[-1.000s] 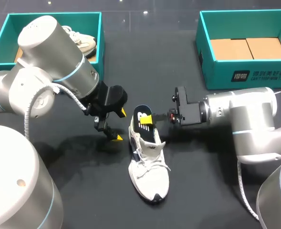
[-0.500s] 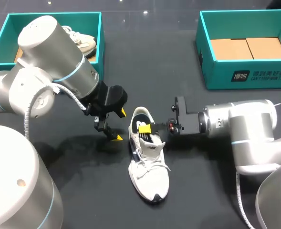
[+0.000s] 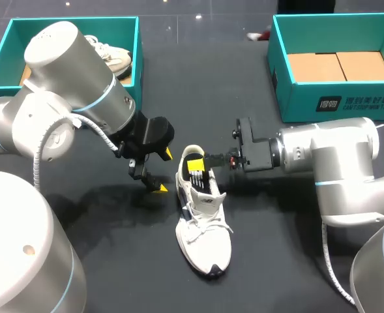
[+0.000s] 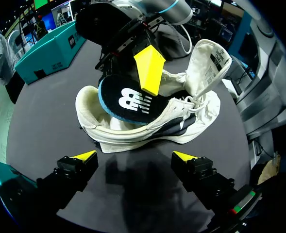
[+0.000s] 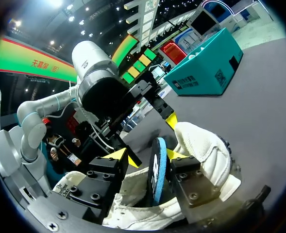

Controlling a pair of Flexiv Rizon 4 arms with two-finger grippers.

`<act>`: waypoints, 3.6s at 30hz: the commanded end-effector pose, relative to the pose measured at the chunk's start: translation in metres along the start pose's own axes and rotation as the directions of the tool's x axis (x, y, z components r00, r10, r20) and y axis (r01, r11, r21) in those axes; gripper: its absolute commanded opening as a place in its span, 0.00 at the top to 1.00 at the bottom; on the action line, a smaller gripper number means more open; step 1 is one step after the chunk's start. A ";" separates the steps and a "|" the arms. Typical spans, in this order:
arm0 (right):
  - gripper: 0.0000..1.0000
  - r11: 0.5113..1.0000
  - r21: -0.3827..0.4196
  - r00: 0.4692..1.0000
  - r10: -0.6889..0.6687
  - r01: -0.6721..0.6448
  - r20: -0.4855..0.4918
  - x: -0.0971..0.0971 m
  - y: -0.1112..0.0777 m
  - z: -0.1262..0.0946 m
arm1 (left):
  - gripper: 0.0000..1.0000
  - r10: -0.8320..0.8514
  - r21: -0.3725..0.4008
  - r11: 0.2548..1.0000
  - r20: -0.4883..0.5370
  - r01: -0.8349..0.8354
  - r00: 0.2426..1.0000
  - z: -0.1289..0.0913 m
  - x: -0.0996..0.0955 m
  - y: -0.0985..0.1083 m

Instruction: Take the shoe out of the shoebox, open the shoe tongue, remove and reinsert the insole, then place the shoe into the shoebox

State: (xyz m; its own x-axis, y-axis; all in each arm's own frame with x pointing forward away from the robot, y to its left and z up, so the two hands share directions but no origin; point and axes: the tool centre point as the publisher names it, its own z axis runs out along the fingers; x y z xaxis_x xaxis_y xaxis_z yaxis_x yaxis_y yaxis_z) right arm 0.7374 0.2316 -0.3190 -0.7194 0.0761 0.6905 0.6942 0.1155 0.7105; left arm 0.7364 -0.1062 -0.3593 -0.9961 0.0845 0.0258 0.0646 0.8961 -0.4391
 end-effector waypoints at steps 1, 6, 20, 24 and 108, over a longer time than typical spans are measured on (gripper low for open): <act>0.70 1.000 0.021 1.000 -0.001 0.002 -0.010 -0.006 0.008 -0.001 | 0.00 0.001 0.000 1.000 0.000 -0.001 1.000 0.000 0.000 0.001; 1.00 1.000 0.024 1.000 0.011 -0.010 -0.024 -0.013 0.007 0.000 | 0.00 0.001 0.000 1.000 0.000 -0.001 1.000 0.000 0.000 0.001; 1.00 0.995 -0.006 0.995 0.096 -0.096 -0.016 -0.012 -0.028 0.000 | 0.00 0.001 0.000 1.000 0.000 -0.001 1.000 0.000 0.000 0.001; 0.75 0.997 -0.006 0.997 0.079 -0.079 -0.003 -0.008 -0.023 -0.001 | 0.00 0.001 0.000 1.000 0.000 -0.001 1.000 0.000 0.000 0.001; 0.63 0.872 0.326 0.769 0.083 -0.364 0.634 0.011 0.052 -0.107 | 0.00 0.204 -0.167 0.966 0.036 -0.196 0.978 -0.155 -0.020 0.112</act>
State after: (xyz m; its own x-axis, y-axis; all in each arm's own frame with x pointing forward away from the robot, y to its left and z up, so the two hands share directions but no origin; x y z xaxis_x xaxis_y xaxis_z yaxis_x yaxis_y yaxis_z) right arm 0.7676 0.1336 -0.2675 -0.5227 0.6317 0.5725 0.8503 0.3376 0.4038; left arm 0.7746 0.0553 -0.2748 -0.9639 0.2493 -0.0940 0.2659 0.9217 -0.2825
